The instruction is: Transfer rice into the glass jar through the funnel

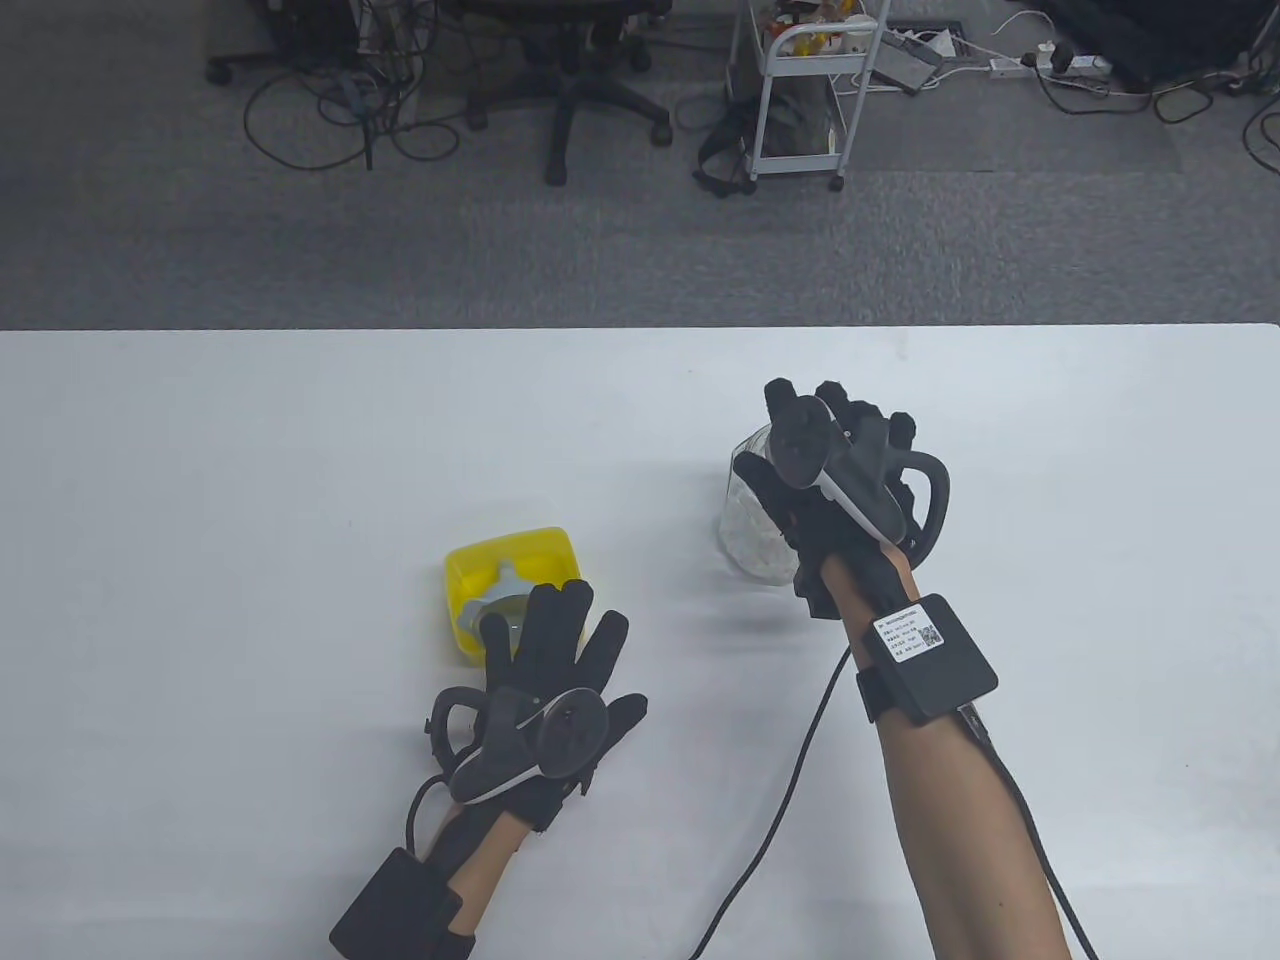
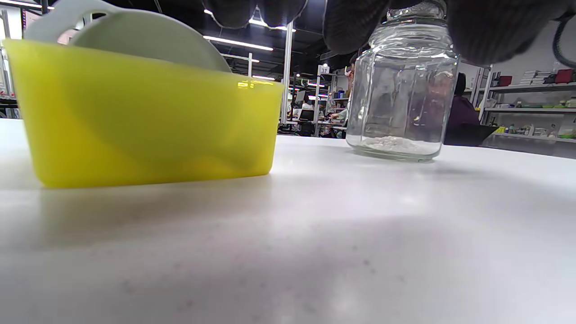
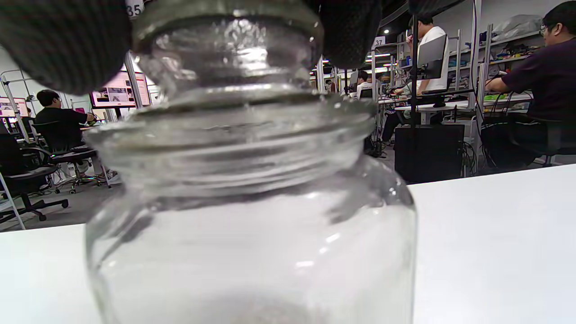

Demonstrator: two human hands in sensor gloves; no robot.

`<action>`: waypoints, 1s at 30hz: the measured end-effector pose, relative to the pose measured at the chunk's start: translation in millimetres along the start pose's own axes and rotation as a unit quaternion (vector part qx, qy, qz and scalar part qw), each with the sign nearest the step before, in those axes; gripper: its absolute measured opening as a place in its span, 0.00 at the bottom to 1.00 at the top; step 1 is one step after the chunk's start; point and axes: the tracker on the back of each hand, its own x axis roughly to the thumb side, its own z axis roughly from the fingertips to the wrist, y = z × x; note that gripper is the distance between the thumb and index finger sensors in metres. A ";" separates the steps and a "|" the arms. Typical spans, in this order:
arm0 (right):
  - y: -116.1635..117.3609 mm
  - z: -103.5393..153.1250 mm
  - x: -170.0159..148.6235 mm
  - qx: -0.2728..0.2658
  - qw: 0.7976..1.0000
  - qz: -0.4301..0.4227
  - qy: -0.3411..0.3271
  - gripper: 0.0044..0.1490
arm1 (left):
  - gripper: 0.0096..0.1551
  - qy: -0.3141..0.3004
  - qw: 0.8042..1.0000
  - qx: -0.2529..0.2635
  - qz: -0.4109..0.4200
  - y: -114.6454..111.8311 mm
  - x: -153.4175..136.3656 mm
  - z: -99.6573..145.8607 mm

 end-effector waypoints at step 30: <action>47.8 126.4 -66.0 -0.026 0.996 -0.083 -0.026 0.56 | 0.53 -0.009 0.999 0.000 0.037 2.6 2.4 4.4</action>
